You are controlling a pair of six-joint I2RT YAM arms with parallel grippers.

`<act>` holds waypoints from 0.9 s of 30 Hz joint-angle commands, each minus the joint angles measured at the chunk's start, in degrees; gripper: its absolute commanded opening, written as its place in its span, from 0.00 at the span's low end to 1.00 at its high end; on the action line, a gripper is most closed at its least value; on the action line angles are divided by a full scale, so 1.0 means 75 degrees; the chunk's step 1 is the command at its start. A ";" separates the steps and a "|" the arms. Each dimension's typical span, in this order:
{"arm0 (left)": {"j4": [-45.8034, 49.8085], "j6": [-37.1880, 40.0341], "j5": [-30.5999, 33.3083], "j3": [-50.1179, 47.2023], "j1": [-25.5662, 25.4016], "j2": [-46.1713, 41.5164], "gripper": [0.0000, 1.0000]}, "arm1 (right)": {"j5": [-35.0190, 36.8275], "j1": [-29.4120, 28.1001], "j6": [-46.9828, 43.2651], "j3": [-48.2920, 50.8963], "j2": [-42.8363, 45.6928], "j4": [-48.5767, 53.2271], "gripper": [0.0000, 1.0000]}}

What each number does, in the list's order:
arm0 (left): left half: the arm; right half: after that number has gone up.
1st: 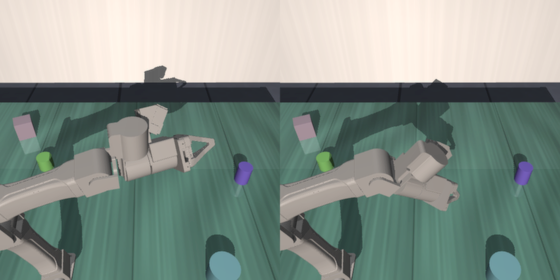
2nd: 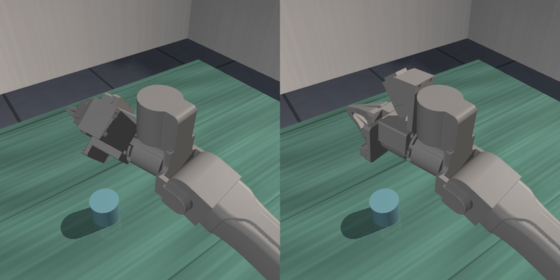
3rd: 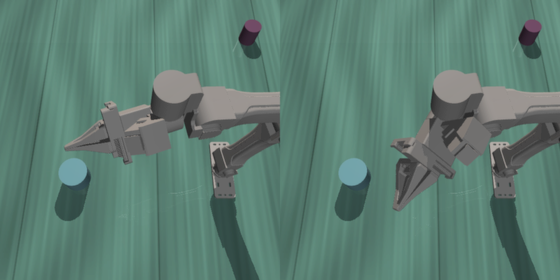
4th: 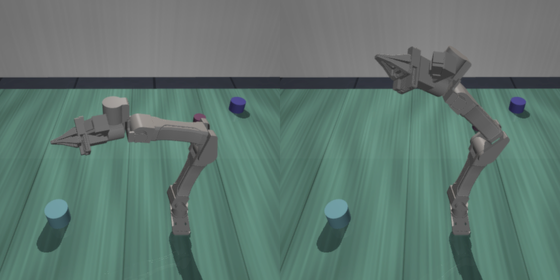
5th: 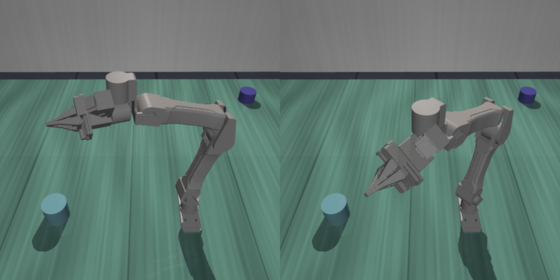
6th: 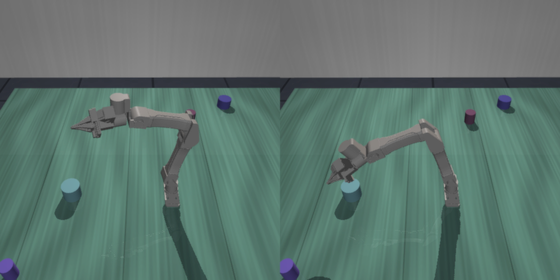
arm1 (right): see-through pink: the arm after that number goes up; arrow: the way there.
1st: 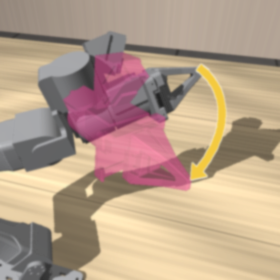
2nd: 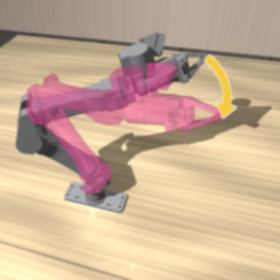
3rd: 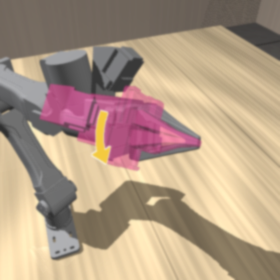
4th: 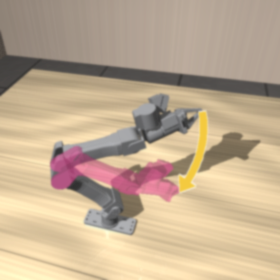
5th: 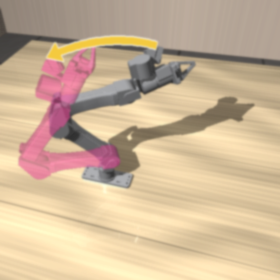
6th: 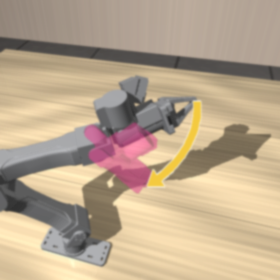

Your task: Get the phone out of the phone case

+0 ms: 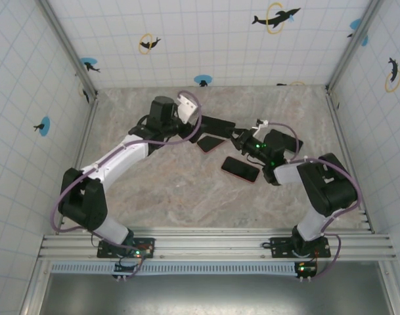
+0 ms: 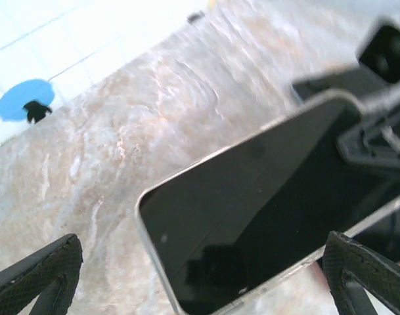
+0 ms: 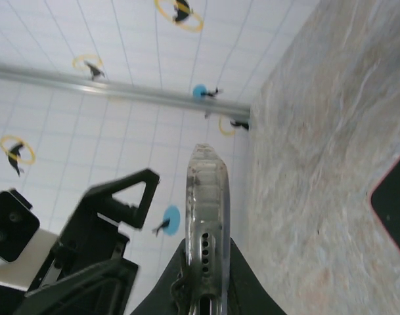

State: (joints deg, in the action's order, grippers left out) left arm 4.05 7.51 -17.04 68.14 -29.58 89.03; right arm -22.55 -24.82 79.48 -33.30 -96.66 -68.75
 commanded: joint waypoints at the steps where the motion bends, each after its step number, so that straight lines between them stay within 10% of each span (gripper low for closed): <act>1: -0.1138 -0.3542 0.0456 -0.0315 -0.0045 -0.0273 0.95 | 0.1277 -0.0145 0.0424 0.0121 0.0338 -0.1410 0.00; 12: -0.4779 -0.9294 0.1022 -0.2234 -0.0501 -0.0905 0.86 | 0.3691 -0.0944 0.0486 0.0417 0.0665 -0.1959 0.00; 27: -0.7028 -1.1212 0.1555 -0.2462 -0.1372 0.0202 0.62 | 0.4485 -0.1658 0.0618 0.0334 0.0781 -0.2048 0.00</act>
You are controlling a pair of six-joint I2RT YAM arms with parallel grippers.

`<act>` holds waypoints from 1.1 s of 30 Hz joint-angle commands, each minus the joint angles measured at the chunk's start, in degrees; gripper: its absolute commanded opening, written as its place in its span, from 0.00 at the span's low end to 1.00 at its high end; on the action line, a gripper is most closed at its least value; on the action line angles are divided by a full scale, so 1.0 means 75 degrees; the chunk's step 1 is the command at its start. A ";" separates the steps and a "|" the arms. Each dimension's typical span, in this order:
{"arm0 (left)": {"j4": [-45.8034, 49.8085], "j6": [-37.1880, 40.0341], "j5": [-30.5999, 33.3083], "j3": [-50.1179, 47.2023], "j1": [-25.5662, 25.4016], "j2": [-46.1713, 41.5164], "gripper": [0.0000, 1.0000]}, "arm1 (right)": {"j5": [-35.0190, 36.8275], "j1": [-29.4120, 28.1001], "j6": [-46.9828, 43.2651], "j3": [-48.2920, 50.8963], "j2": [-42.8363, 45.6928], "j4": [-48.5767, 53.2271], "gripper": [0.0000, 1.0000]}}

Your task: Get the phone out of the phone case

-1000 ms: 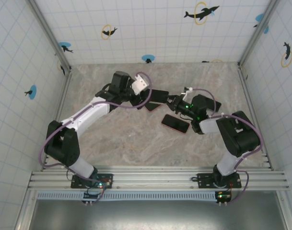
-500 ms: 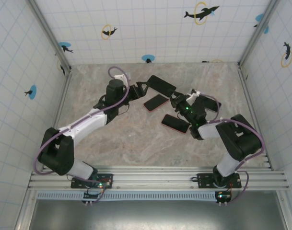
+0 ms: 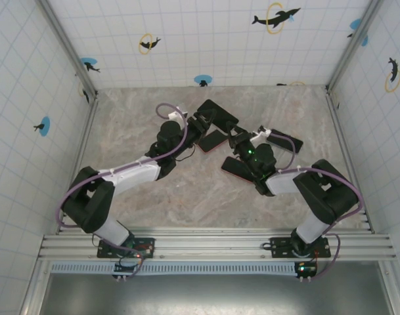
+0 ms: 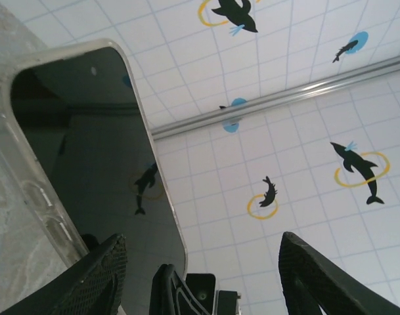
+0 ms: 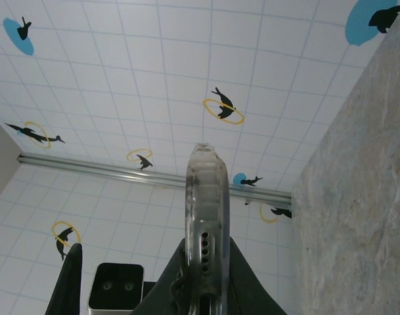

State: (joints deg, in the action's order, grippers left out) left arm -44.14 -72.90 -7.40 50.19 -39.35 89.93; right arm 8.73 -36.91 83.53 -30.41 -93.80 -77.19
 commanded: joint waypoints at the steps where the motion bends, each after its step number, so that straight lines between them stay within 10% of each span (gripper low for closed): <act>1: -0.0593 -0.0487 0.0326 -0.0114 -0.0091 0.0079 0.62 | 0.0338 -0.0048 0.0054 -0.0014 0.0432 -0.0923 0.00; 33: -0.0776 -0.0343 0.0138 0.0106 -0.0123 0.0511 0.44 | -0.0093 -0.0046 0.0031 0.0213 0.0862 -0.0435 0.00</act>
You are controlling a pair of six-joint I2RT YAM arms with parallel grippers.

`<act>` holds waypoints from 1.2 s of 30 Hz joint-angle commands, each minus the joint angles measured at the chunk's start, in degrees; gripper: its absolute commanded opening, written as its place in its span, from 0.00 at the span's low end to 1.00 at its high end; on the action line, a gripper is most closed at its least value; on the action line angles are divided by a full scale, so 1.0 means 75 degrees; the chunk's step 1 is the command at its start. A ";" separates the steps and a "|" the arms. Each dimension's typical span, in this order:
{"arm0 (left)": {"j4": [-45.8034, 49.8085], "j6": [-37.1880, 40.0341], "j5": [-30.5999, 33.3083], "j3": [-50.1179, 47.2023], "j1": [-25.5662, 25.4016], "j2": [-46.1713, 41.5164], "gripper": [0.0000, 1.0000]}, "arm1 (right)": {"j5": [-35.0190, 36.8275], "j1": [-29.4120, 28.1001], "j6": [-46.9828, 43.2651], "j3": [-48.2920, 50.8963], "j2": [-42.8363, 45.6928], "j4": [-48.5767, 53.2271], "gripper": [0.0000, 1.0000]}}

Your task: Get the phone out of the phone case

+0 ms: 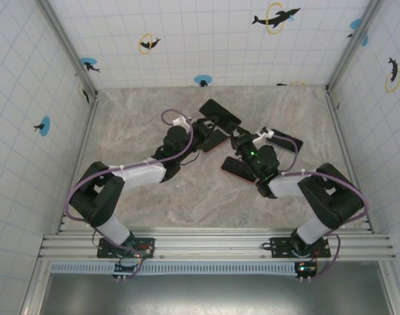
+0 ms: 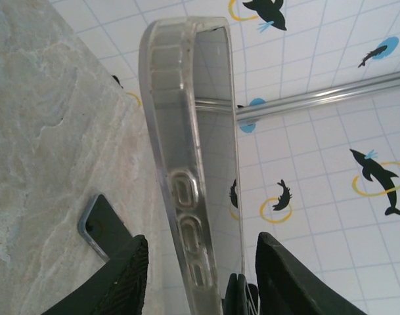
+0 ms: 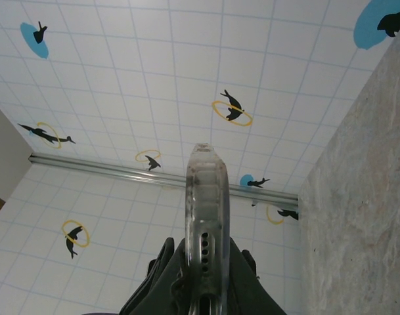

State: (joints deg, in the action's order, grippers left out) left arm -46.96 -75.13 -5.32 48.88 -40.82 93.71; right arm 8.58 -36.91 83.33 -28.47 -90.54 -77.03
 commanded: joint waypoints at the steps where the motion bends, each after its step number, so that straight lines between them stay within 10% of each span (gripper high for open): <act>1: -0.0418 -0.0032 -0.0139 0.0300 0.0075 -0.0003 0.42 | -0.0080 -0.0076 0.0068 -0.0042 0.0458 -0.0375 0.00; 20: -0.0208 0.0033 -0.0720 0.0874 0.0157 0.0215 0.00 | 0.0465 -0.0417 0.0382 0.0109 0.0922 0.0476 0.00; 26: 0.0251 0.0318 -0.0990 0.0884 0.0387 0.0000 0.00 | 0.0329 -0.0265 -0.0146 0.0455 0.1270 0.0670 0.26; 36: -0.0467 -0.0039 -0.0666 0.0671 0.0450 -0.0151 0.00 | -0.0476 -0.0314 -0.1088 0.0820 0.1453 0.0243 0.32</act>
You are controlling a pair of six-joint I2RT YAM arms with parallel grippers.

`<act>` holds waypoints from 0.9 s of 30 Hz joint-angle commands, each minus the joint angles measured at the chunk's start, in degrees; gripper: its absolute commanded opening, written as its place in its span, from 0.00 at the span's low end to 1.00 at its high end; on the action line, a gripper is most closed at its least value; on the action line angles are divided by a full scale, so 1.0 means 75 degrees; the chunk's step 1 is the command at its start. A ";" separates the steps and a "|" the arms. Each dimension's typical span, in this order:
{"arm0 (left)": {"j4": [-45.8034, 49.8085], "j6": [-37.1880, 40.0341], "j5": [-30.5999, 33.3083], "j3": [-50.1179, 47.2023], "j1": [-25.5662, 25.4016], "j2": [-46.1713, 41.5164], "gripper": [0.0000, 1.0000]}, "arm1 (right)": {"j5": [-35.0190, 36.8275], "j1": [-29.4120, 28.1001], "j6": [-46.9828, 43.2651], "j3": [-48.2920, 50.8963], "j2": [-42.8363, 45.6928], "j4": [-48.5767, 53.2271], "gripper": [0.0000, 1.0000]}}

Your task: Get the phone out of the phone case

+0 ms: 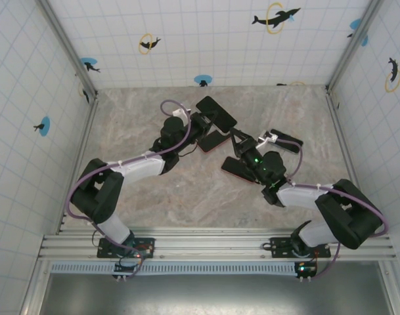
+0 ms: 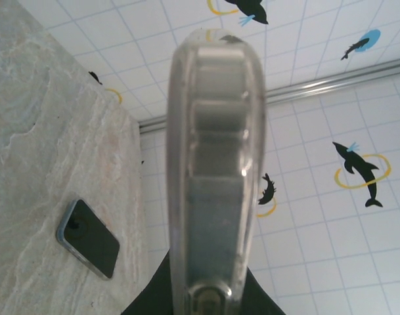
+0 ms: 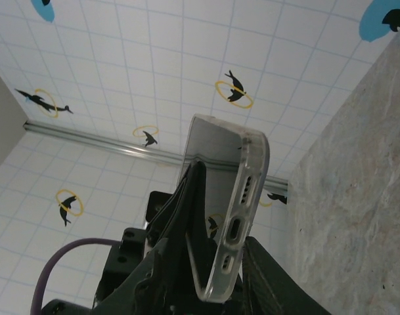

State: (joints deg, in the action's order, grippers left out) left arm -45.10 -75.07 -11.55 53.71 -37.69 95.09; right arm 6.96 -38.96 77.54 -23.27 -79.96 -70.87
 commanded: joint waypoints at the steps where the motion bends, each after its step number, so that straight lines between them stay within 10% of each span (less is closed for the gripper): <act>1: -0.0791 -0.0108 0.0178 0.0019 0.0020 -0.0333 0.00 | -0.0317 -0.0049 -0.0296 0.0126 -0.0004 -0.0616 0.32; 27: -0.1885 -0.1016 -0.0203 -0.0215 -0.0095 -0.0498 0.00 | -0.1225 0.0170 -0.0588 -0.0561 -0.0895 -0.1057 0.06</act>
State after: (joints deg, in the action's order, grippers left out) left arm -52.86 -81.28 -10.70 52.07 -37.91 94.91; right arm -2.07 -38.59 74.94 -26.52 -85.54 -77.76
